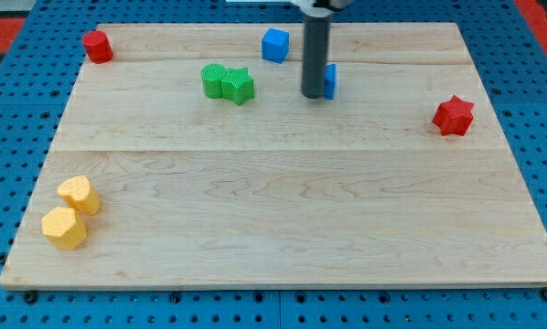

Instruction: Push the blue triangle to the top right

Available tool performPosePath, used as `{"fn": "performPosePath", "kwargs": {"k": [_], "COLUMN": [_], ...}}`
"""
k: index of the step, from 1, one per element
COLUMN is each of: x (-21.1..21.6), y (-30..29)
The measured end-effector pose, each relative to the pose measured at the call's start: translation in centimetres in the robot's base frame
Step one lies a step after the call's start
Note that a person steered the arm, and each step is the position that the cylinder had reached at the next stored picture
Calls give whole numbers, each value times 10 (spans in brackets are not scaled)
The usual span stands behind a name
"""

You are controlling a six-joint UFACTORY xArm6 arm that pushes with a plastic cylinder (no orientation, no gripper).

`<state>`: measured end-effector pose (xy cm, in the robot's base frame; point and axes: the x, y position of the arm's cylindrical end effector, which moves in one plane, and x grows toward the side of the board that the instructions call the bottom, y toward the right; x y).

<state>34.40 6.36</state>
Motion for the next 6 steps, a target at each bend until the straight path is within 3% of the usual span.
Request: {"fn": "performPosePath", "kwargs": {"k": [3, 6], "x": [-56, -116], "y": [38, 40]}}
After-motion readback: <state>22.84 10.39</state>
